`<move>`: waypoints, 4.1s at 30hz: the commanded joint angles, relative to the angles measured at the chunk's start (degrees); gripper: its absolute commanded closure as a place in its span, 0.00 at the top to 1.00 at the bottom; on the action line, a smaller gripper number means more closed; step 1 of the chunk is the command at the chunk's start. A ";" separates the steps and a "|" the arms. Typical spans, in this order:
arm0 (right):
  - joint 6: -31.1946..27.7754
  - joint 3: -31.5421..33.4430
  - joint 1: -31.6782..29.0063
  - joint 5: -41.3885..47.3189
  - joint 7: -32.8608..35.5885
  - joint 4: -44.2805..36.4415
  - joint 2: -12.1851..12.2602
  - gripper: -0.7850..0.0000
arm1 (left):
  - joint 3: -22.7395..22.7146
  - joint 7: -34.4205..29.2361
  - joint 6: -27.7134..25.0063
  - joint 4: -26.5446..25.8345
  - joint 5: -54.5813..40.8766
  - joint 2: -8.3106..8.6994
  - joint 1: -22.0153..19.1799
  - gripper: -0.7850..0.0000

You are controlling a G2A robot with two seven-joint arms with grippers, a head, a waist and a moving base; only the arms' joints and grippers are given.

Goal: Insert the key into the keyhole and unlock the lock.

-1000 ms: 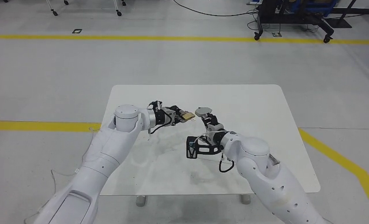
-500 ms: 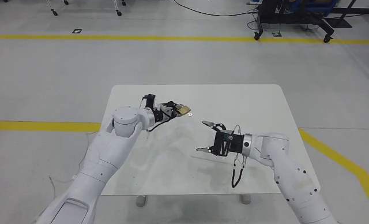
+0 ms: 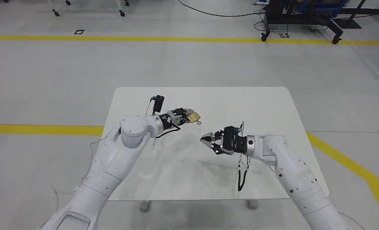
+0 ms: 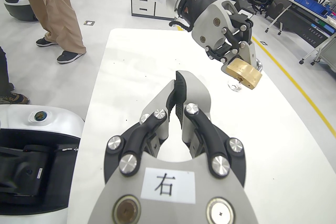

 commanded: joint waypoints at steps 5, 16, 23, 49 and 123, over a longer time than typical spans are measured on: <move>-0.04 -1.00 2.08 -0.08 -3.80 2.88 -0.14 0.00 | 0.03 -6.02 0.74 2.00 -4.46 -0.32 -0.91 0.00; -0.04 -2.90 4.96 -3.16 -9.37 6.85 0.12 0.00 | 1.49 -10.48 -0.05 5.42 -7.51 -1.14 -2.99 0.00; -0.04 -3.28 4.93 -3.44 -11.90 6.17 0.64 0.00 | 1.91 -11.62 -0.96 6.50 -7.65 -1.39 -3.75 0.00; 5.53 -2.55 4.83 -5.69 -9.52 3.26 2.30 0.26 | 1.14 -8.84 -2.95 5.78 -6.24 -1.45 -3.20 0.00; 46.61 -8.13 -8.21 -27.16 15.36 -16.71 -1.09 0.00 | -0.48 0.14 -0.28 3.24 -8.55 -3.24 0.11 0.00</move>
